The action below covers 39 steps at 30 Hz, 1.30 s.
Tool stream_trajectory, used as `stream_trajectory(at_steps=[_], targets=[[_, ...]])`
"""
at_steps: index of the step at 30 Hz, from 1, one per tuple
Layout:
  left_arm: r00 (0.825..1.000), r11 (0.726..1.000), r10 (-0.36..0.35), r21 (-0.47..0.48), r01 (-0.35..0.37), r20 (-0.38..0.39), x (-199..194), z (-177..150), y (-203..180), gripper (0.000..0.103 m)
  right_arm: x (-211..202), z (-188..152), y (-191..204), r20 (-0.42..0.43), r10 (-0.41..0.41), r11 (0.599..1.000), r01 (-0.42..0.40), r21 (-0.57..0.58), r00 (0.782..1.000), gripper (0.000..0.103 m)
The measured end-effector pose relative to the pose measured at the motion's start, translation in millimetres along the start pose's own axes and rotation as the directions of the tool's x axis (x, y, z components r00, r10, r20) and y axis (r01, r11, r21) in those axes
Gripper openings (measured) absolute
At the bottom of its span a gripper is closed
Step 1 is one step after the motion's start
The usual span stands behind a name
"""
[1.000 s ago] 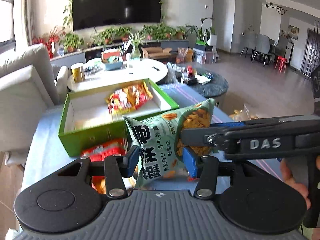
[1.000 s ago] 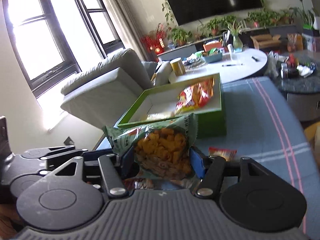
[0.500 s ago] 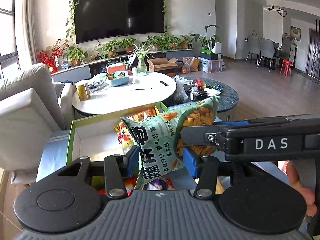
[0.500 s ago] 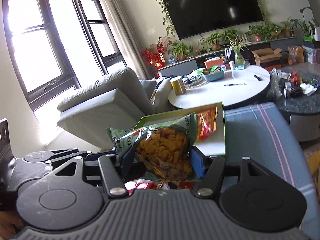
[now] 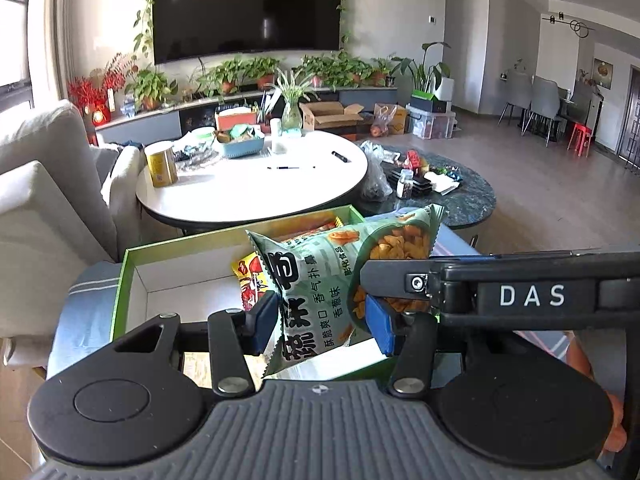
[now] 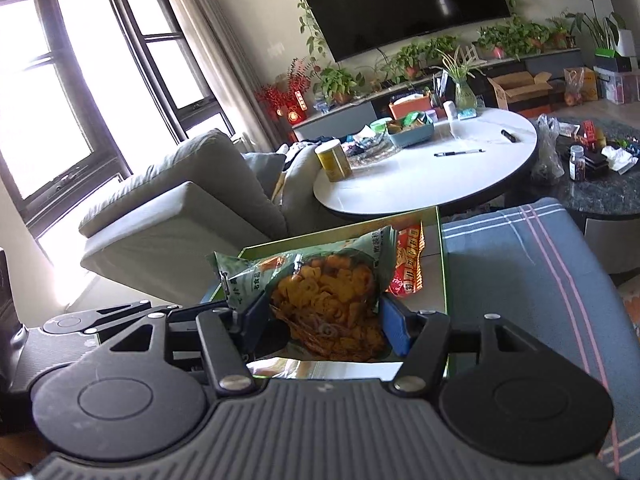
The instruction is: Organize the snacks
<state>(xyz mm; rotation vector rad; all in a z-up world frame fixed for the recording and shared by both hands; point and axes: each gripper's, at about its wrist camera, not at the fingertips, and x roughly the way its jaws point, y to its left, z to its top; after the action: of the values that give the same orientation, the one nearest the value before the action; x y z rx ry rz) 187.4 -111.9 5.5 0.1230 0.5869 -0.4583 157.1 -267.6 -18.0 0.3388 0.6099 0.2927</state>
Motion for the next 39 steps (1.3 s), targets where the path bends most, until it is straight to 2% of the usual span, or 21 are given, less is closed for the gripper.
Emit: stream_trajectory(at_steps=[7, 11, 13, 19, 27, 35, 39], targets=[[0.997, 0.998, -0.028, -0.051, 0.025, -0.070, 44, -5, 17, 0.046, 26, -4, -10, -0.054, -0.025, 1.000, 0.025, 0.012, 0.998, 0.064], [0.992, 0.997, -0.042, -0.063, 0.035, -0.116, 59, -8, 20, 0.050, 36, -7, -15, -0.084, -0.056, 0.998, 0.057, 0.012, 0.995, 0.064], [0.990, 0.998, -0.044, -0.057, 0.036, -0.131, 58, -8, 22, 0.053, 34, -7, -17, -0.072, -0.066, 0.998, 0.067, 0.015, 0.995, 0.065], [0.996, 0.999, 0.029, -0.033, -0.031, -0.080, 33, -2, 33, 0.061, 16, -3, -18, -0.017, -0.078, 0.996, 0.078, 0.031, 0.997, 0.065], [0.996, 0.994, 0.087, -0.069, -0.089, -0.033, -8, -11, 54, 0.063, 0, -12, -4, -0.030, -0.033, 0.999, 0.034, 0.019, 0.999, 0.065], [0.990, 0.979, 0.121, -0.157, -0.131, -0.071, -36, -48, 80, 0.064, -7, -31, 20, -0.080, 0.000, 0.999, -0.003, -0.033, 0.997, 0.065], [0.989, 0.974, 0.101, -0.193, -0.121, -0.108, -38, -68, 87, 0.066, -7, -41, 32, -0.109, 0.017, 0.998, -0.024, -0.057, 0.994, 0.065]])
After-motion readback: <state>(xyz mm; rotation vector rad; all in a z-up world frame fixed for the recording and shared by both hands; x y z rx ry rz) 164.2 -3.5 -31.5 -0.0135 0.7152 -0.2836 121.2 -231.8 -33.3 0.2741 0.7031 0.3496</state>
